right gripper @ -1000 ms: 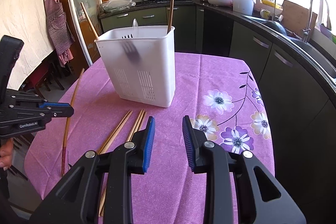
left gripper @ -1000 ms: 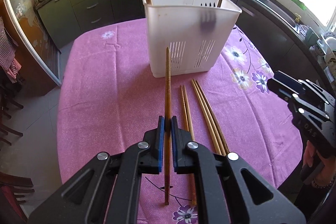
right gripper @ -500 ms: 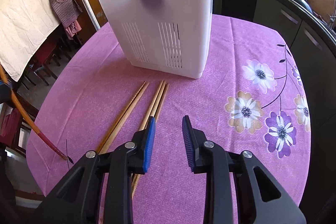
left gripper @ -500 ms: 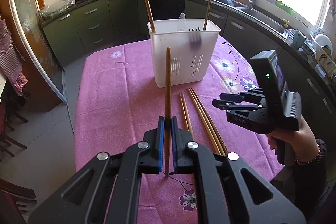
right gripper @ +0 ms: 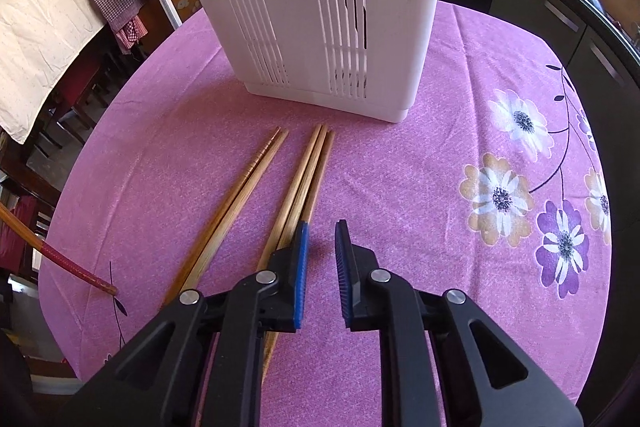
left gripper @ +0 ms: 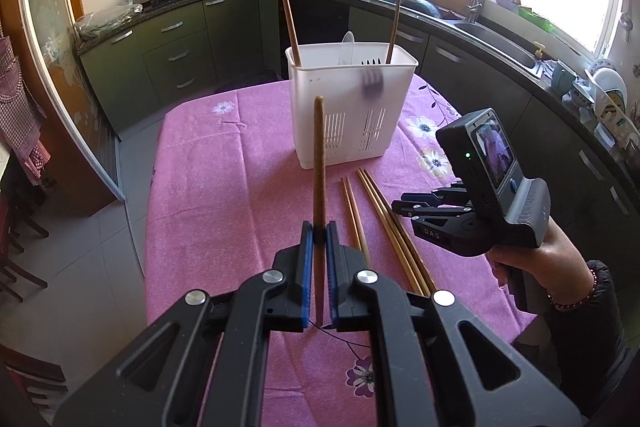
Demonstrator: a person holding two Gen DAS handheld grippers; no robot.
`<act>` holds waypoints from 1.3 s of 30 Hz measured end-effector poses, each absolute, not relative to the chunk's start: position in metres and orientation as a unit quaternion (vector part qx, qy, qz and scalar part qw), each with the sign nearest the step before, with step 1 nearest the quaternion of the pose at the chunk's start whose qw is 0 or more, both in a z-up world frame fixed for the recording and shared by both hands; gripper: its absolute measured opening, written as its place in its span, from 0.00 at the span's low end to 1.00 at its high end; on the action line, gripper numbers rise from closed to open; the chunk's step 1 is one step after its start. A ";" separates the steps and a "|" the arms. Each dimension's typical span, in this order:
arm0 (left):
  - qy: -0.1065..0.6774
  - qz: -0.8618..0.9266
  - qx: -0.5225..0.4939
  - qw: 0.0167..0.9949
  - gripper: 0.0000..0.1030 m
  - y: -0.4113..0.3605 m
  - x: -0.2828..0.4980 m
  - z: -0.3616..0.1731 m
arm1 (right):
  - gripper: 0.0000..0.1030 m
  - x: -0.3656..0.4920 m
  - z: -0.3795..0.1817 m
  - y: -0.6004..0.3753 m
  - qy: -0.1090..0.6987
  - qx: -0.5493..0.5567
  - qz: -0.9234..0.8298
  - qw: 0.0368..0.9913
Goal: Organize utensils
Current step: 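Hold the chopstick up with the left gripper while the right gripper grasps another chopstick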
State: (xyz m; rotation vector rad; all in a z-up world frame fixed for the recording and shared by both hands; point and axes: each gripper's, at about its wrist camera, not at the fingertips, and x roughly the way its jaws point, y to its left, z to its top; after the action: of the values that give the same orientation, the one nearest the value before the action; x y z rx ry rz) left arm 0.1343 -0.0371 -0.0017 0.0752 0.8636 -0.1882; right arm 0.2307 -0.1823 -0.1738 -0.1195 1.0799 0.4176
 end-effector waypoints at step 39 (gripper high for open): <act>0.416 -0.094 0.040 0.903 0.06 -0.039 0.134 0.001 | 0.15 0.243 -0.172 -0.161 0.519 -0.073 0.186 0.831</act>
State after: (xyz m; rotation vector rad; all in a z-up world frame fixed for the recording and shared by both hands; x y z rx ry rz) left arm 0.1336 -0.0391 0.0008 0.0827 0.8606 -0.1936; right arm 0.2428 -0.1614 -0.1715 -0.1557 1.1005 0.3952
